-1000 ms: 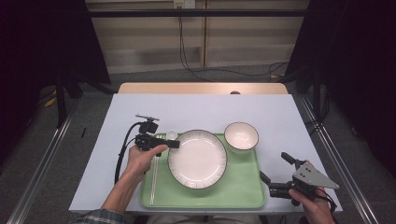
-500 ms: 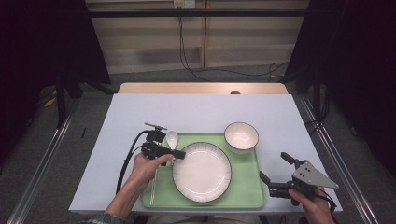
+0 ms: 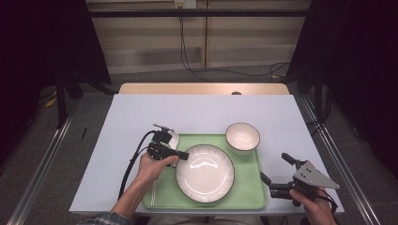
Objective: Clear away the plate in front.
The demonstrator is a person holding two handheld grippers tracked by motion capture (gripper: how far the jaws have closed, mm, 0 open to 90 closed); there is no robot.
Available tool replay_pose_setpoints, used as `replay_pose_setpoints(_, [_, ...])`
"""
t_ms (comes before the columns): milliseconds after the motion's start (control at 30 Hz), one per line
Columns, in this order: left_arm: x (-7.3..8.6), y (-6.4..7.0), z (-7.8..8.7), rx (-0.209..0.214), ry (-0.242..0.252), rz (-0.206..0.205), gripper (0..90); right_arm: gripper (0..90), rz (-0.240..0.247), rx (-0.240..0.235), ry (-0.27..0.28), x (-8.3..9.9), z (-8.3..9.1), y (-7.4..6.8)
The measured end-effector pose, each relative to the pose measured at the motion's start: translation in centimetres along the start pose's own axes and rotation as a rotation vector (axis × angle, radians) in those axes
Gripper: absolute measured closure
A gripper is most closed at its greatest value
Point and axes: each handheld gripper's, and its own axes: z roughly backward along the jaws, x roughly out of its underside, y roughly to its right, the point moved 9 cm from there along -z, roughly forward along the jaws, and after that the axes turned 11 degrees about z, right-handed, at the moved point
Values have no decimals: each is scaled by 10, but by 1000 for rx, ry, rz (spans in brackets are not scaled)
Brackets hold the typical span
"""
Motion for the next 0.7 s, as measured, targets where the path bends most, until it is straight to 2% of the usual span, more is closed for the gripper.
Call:
replay_pose_setpoints(33, [0,-2,0,-2,-10,-12,859,8,5,-6,1,0,0,-1])
replay_pose_setpoints(100, [0,-2,-2,-6,-1,3,858,8,5,-9,0,0,0,-1])
replay_pose_setpoints(267, [1,-6,-3,-19,-16,-30,856,8,1,4,1,0,0,0])
replay_pose_setpoints(300, [0,-6,-4,-24,-8,-19,854,8,0,6,0,0,0,0])
replay_pose_setpoints(333, [1,-8,-5,-25,-19,-33,853,8,2,4,1,0,0,0])
replay_pose_setpoints(367, [1,-9,-6,-23,-18,-29,852,8,2,1,1,0,0,0])
replay_pose_setpoints(467, [3,-11,-10,-61,-23,-37,845,8,1,6,0,0,0,0])
replay_pose_setpoints(633, [2,-14,-11,-36,-32,-32,848,8,3,5,1,0,0,1])
replay_pose_setpoints(700, [1,-14,-11,-46,-28,-46,848,8,3,1,2,0,0,0])
